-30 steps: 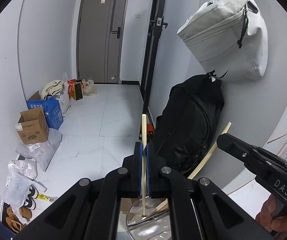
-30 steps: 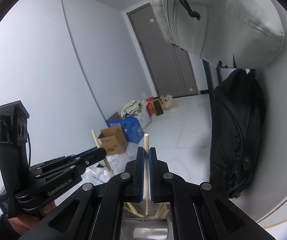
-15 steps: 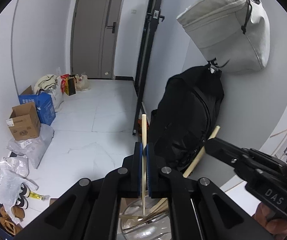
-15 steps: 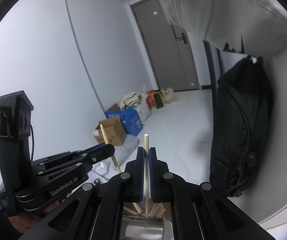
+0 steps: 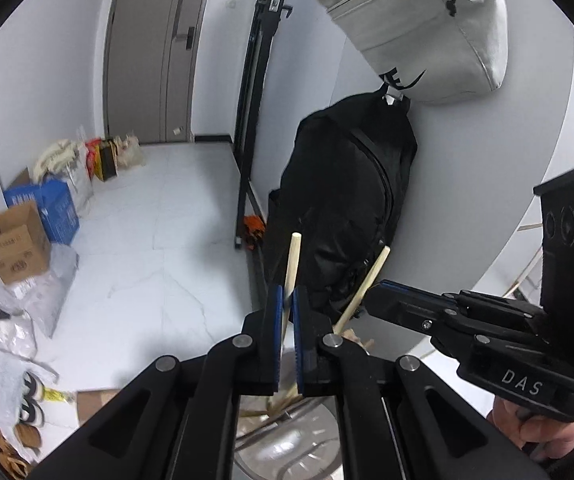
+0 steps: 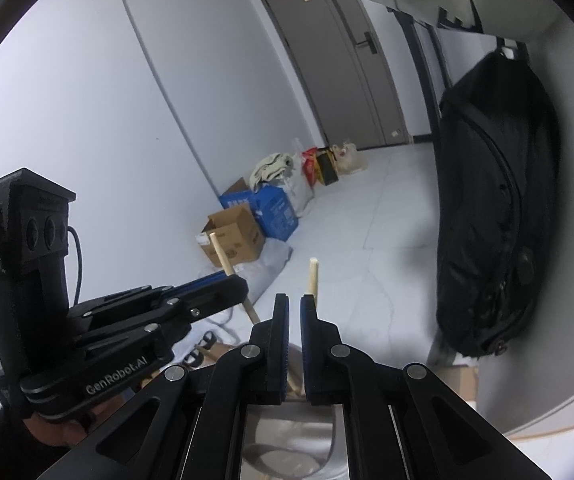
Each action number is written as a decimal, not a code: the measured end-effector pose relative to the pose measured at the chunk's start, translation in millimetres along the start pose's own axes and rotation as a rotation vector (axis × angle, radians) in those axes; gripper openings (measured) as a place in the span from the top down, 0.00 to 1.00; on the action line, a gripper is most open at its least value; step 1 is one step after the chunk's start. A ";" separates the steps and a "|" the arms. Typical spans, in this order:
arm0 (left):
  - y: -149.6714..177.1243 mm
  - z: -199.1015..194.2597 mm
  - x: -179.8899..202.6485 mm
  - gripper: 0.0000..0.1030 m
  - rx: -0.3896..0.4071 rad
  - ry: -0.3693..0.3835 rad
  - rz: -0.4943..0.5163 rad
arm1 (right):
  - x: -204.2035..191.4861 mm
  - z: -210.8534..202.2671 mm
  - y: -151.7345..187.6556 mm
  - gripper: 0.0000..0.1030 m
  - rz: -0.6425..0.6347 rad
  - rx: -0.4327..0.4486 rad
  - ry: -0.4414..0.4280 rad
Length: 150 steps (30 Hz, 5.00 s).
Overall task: Organize utensils
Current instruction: 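Open both grippers to drop the chopsticks into the holder, then lower both open grippers back to the chopsticks on the rug, then close the left gripper on one wooden chopstick, then close the right gripper on a chopstick while the left gripper holds its own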
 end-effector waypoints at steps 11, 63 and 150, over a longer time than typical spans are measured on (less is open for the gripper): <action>14.1 -8.7 1.5 0.95 -0.058 -0.004 -0.034 | 16.2 -32.7 6.0 0.89 0.081 0.043 -0.003; 191.5 -41.5 -15.9 0.23 -0.169 -0.324 -0.222 | -16.7 -79.6 157.1 0.05 -0.032 -0.016 0.024; 173.1 -35.4 -57.9 0.98 -0.098 -0.250 -0.312 | -37.5 27.1 227.7 0.42 -0.066 -0.409 -0.051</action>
Point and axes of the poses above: each gripper's, at about its wrist camera, not at the fingertips, and z roughly the way its jaws point, x to its right, y to its underside, the point moved 7 cm from there along z, roughly the way its jaws point, and after that the axes turned 9 degrees about y, right-handed, at the moved point
